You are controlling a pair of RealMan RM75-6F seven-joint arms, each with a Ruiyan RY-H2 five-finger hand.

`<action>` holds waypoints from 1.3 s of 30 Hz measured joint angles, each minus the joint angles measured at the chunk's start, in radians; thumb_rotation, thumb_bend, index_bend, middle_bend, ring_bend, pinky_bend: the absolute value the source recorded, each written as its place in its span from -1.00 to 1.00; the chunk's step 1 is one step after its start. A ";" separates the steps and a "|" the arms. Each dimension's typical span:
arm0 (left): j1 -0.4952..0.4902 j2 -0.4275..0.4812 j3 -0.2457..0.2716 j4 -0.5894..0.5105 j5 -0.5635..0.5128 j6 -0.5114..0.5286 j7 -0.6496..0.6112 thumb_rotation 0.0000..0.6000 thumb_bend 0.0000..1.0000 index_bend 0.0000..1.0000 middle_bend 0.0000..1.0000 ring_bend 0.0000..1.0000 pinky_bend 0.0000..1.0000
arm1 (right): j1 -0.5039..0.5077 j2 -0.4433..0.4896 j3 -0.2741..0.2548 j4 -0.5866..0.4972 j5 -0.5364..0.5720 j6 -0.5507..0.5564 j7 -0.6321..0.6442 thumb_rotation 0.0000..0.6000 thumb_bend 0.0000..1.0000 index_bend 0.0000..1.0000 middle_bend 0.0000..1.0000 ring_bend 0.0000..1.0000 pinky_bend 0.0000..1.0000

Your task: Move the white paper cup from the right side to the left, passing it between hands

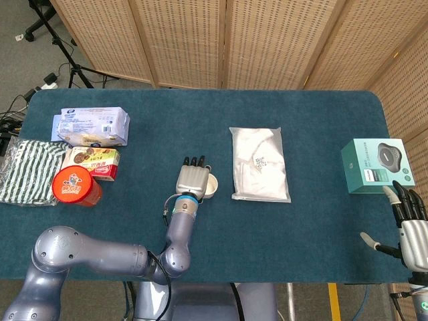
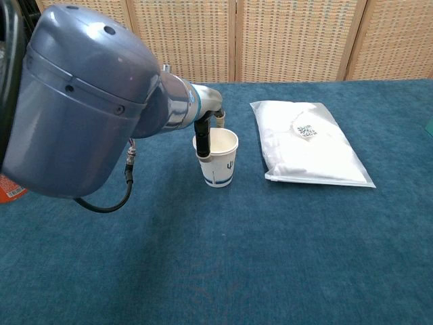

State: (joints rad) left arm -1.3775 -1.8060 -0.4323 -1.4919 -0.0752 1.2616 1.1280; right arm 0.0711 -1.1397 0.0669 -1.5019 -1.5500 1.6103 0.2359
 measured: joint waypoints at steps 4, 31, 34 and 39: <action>0.010 -0.002 -0.004 0.000 0.011 0.008 0.001 1.00 -0.33 -0.35 -1.00 -1.00 -1.00 | -0.001 0.001 0.003 0.001 0.000 -0.003 0.002 1.00 -1.00 -1.00 -1.00 -1.00 -1.00; 0.219 0.364 -0.025 -0.210 0.047 0.070 -0.020 1.00 -0.33 -0.35 -1.00 -1.00 -1.00 | -0.003 0.000 0.010 -0.011 0.006 -0.031 -0.035 1.00 -1.00 -1.00 -1.00 -1.00 -1.00; 0.251 0.400 -0.013 -0.206 0.048 0.033 -0.037 1.00 -0.33 -0.35 -1.00 -1.00 -1.00 | -0.002 -0.002 0.010 -0.015 0.005 -0.034 -0.045 1.00 -1.00 -1.00 -1.00 -1.00 -1.00; 0.283 0.429 0.007 -0.185 0.046 -0.017 -0.060 1.00 -0.33 -0.35 -1.00 -1.00 -1.00 | 0.000 -0.003 0.011 -0.018 0.009 -0.042 -0.051 1.00 -1.00 -1.00 -1.00 -1.00 -1.00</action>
State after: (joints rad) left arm -1.0946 -1.3774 -0.4252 -1.6769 -0.0292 1.2446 1.0684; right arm 0.0707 -1.1426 0.0778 -1.5200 -1.5410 1.5687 0.1846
